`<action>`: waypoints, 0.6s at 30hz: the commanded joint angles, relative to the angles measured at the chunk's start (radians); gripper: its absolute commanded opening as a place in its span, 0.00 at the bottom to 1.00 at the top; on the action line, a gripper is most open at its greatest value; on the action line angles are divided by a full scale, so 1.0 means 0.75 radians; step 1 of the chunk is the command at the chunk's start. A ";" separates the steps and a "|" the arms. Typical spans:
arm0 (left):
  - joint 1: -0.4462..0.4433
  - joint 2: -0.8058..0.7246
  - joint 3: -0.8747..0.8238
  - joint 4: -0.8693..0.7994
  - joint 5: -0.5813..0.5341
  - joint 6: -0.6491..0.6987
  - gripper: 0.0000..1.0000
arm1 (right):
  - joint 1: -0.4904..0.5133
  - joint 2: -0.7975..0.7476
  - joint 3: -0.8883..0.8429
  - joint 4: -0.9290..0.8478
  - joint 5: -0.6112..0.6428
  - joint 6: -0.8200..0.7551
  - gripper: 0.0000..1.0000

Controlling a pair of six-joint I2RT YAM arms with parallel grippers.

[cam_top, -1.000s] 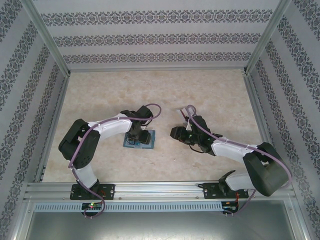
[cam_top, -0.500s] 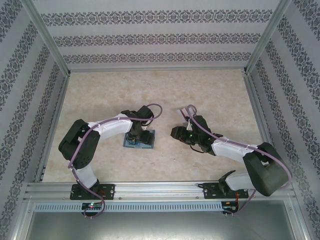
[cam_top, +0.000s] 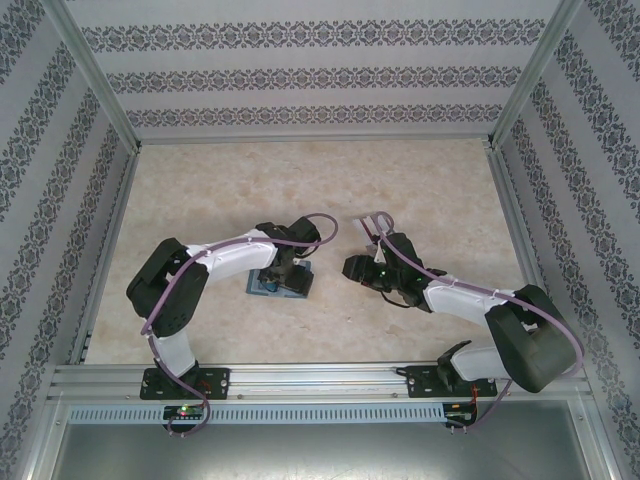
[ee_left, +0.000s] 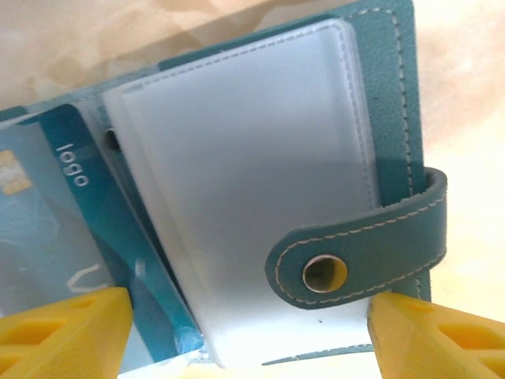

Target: Put the credit cards into the card holder

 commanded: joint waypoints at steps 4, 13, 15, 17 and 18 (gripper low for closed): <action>-0.023 -0.085 0.061 -0.119 -0.046 -0.074 0.78 | -0.032 -0.049 -0.043 -0.009 -0.013 -0.045 0.50; -0.032 -0.013 0.053 -0.080 -0.053 -0.076 0.73 | -0.051 -0.055 -0.060 -0.004 -0.029 -0.054 0.51; -0.033 0.019 0.058 -0.077 -0.053 -0.067 0.72 | -0.053 -0.052 -0.057 -0.003 -0.029 -0.056 0.51; -0.032 0.042 0.054 -0.056 -0.038 -0.064 0.72 | -0.055 -0.050 -0.055 -0.003 -0.032 -0.058 0.51; -0.032 0.048 0.049 -0.047 -0.032 -0.063 0.72 | -0.055 -0.051 -0.055 -0.003 -0.032 -0.060 0.51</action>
